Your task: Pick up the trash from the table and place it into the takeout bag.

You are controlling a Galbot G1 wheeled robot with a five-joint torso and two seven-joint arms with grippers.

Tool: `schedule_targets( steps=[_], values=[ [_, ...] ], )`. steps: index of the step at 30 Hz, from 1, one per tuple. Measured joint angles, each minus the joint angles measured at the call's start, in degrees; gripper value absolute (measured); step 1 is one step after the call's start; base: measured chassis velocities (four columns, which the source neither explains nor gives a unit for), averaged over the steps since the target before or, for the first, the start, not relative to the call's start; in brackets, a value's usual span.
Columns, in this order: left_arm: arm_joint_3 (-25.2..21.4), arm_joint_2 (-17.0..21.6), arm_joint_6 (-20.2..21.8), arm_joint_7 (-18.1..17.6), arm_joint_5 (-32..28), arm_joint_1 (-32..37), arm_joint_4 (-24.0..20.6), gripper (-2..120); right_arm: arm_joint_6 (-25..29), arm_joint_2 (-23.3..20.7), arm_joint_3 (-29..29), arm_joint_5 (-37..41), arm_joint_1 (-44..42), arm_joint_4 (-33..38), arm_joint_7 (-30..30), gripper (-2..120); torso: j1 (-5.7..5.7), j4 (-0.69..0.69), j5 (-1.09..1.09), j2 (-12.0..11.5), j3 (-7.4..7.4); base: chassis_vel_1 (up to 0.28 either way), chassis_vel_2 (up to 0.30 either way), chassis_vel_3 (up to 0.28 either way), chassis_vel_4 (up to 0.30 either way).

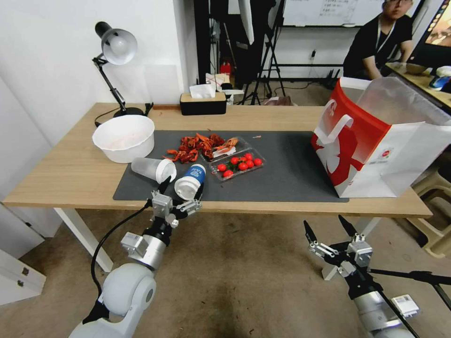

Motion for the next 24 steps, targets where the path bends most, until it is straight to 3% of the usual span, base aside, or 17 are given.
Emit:
schedule_targets(
  steps=[13, 19, 24],
  values=[
    [2.8, 3.2, 4.3, -0.2, -0.1, -3.0, 1.8, 100, 0.3, 1.1, 0.0, -1.8, -0.2, 0.1, 1.0, 100, 0.0, 0.0, 0.0, 0.0, 0.0, 0.0, 0.0, 0.0, 0.0],
    [4.2, 4.0, 9.6, -3.6, 0.2, -4.7, 2.7, 100, 0.6, 1.7, 0.0, -2.3, -0.5, 0.0, 1.3, 100, 0.0, 0.0, 0.0, 0.0, 0.0, 0.0, 0.0, 0.0, 0.0],
    [4.4, 4.3, 11.4, -4.8, 0.2, -5.3, 3.1, 100, 0.7, 2.0, 0.0, -2.5, -0.5, -0.2, 1.3, 100, 0.0, 0.0, 0.0, 0.0, 0.0, 0.0, 0.0, 0.0, 0.0]
  ],
)
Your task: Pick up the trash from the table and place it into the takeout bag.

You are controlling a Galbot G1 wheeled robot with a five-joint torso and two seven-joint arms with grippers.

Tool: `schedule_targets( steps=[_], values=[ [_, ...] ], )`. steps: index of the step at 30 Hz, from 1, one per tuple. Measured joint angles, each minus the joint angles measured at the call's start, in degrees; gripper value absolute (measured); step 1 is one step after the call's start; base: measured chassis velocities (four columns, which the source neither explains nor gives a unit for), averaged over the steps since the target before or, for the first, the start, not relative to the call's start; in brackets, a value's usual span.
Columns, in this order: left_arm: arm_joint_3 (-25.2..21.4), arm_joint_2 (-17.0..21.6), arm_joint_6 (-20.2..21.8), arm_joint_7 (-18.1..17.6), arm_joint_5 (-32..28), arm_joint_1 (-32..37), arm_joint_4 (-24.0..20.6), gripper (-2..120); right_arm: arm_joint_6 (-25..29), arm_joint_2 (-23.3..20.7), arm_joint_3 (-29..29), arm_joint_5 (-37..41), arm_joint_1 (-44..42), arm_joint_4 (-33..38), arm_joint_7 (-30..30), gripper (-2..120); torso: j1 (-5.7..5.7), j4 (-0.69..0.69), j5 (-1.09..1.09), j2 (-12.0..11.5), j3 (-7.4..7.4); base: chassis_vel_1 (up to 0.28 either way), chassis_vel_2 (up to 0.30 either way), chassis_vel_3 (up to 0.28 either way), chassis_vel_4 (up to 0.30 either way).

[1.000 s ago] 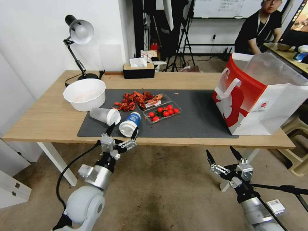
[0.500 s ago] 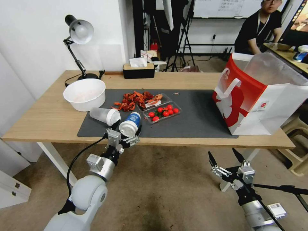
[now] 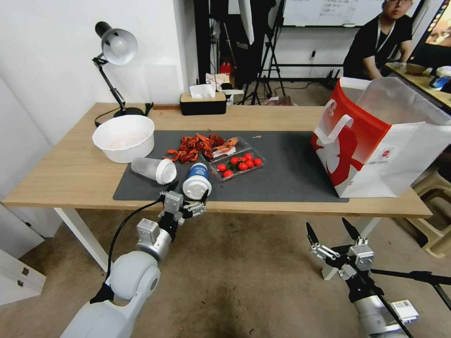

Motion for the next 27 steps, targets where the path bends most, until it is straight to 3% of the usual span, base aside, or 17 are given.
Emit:
schedule_targets(
  steps=[21, 27],
  values=[
    [0.5, 0.3, 1.5, -1.2, 0.1, -1.0, 0.9, 100, 0.5, 0.3, 0.2, -0.6, 0.0, -0.6, 0.0, 100, 0.0, 0.01, 0.01, 0.0, 0.0, 0.0, 0.0, 0.0, 0.0],
    [1.6, -0.6, 2.0, -2.9, -0.1, -2.4, 1.9, 100, 0.6, 0.0, 0.8, -0.7, 0.0, -0.8, 0.1, 100, 0.0, -0.01, -0.01, 0.0, 0.0, 0.0, 0.0, 0.0, 0.0]
  ],
)
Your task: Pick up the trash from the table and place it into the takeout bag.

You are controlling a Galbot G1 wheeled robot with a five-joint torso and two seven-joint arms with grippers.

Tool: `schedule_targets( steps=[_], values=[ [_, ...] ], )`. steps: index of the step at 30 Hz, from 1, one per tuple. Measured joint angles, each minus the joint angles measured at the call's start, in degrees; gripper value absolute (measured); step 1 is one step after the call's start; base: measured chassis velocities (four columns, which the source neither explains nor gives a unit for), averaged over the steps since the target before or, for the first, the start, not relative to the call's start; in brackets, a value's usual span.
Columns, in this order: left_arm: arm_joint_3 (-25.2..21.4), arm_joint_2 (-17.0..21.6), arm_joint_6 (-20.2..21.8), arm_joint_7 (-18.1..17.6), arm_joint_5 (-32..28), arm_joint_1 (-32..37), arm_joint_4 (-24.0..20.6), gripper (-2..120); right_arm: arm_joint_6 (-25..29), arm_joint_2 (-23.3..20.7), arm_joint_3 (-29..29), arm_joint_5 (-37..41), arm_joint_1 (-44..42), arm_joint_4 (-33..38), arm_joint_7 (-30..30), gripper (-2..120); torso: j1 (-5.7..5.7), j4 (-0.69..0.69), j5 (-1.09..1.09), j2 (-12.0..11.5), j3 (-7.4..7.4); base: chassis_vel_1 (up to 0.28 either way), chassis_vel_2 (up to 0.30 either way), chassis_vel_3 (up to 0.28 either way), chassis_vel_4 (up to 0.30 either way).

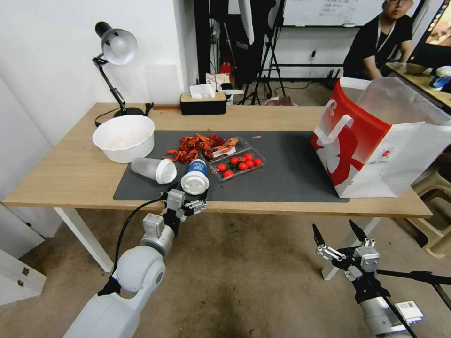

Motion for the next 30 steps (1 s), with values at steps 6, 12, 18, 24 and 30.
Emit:
schedule_targets(
  steps=[6, 12, 18, 24, 30],
  values=[
    [0.6, -0.9, 0.8, -0.7, -0.2, -1.1, 0.8, 100, 0.1, -0.5, 0.7, 0.1, 0.0, -0.4, 0.2, 100, 0.0, 0.01, 0.01, 0.0, 0.0, 0.0, 0.0, 0.0, 0.0],
    [-0.1, -0.8, 0.8, 0.6, -0.2, 0.0, -0.2, 100, 0.2, -0.8, 0.9, 0.2, 0.1, -1.1, 0.2, 100, 0.0, 0.02, 0.01, 0.0, 0.0, 0.0, 0.0, 0.0, 0.0],
    [-0.3, -1.0, 1.2, -0.2, -1.5, -0.7, -0.6, 100, 0.1, -0.9, 0.9, -0.1, 0.2, -0.8, 0.3, 100, 0.0, 0.01, 0.01, 0.0, 0.0, 0.0, 0.0, 0.0, 0.0],
    [0.8, -1.1, 2.1, -1.7, -3.0, -1.6, -0.8, 100, -0.2, -1.0, 1.8, -0.2, 0.1, -0.3, 0.4, 100, 0.0, 0.01, 0.01, 0.0, -0.01, 0.0, 0.0, 0.0, 0.0],
    [2.2, -1.5, 2.2, -2.5, -3.5, -2.9, 0.1, 99, -0.2, -0.8, 2.3, -0.3, -0.2, -0.2, 0.5, 100, 0.0, 0.01, 0.01, 0.0, 0.0, 0.0, 0.0, 0.0, 0.0]
  ],
)
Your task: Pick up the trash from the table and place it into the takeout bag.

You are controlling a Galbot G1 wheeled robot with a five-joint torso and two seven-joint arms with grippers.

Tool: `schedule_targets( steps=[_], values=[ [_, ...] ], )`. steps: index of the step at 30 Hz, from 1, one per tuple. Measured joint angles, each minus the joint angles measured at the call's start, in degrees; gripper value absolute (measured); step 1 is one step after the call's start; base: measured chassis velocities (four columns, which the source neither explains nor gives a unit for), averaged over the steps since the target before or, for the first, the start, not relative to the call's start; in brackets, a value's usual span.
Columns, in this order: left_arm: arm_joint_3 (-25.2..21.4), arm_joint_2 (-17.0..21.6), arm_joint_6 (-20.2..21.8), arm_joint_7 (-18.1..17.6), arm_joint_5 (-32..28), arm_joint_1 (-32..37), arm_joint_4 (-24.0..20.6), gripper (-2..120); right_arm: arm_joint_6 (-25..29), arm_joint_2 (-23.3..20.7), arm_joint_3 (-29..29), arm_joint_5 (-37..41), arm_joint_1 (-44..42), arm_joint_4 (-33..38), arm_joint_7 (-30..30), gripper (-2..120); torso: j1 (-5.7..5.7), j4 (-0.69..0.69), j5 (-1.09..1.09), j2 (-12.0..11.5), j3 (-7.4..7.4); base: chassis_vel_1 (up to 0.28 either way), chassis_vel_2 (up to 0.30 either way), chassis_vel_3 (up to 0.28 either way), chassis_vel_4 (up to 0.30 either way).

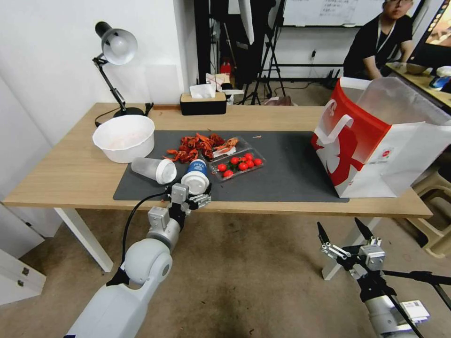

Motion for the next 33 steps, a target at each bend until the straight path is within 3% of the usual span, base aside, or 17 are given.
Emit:
schedule_targets(
  steps=[5, 13, 25, 28, 33],
  values=[
    [0.2, 0.1, -0.4, -0.1, -0.8, -1.1, 0.9, 81, 0.0, 0.1, 0.2, -0.1, 0.0, 0.0, 0.2, 100, 0.0, 0.0, 0.0, 0.0, 0.0, 0.0, 0.0, 0.0, 0.0],
    [0.0, 0.4, -1.3, -0.1, -2.7, -1.4, 1.1, 68, -0.1, 0.3, 0.2, -0.4, 0.2, -0.2, 0.5, 100, 0.0, 0.0, 0.0, 0.0, 0.0, 0.0, 0.0, 0.0, 0.0],
    [-0.5, 1.0, -2.5, 0.5, -3.3, -0.1, 0.0, 68, -0.1, 0.6, -0.2, -0.5, 0.3, -0.2, 0.6, 100, 0.0, 0.0, -0.01, 0.0, 0.0, 0.0, 0.0, 0.0, 0.0],
    [-1.1, 1.6, -6.8, 4.1, -4.4, 0.7, -0.6, 68, -0.1, 0.6, -0.4, -0.6, 0.4, 0.0, 0.6, 100, 0.0, 0.0, 0.0, 0.0, 0.0, 0.0, 0.0, 0.0, 0.0],
    [-1.3, 2.2, -10.8, 7.3, -6.0, 0.7, -0.7, 68, -0.1, 0.6, -0.5, -0.6, 0.4, 0.1, 0.6, 100, 0.0, 0.01, -0.01, 0.0, 0.0, 0.0, 0.0, 0.0, 0.0]
  ],
)
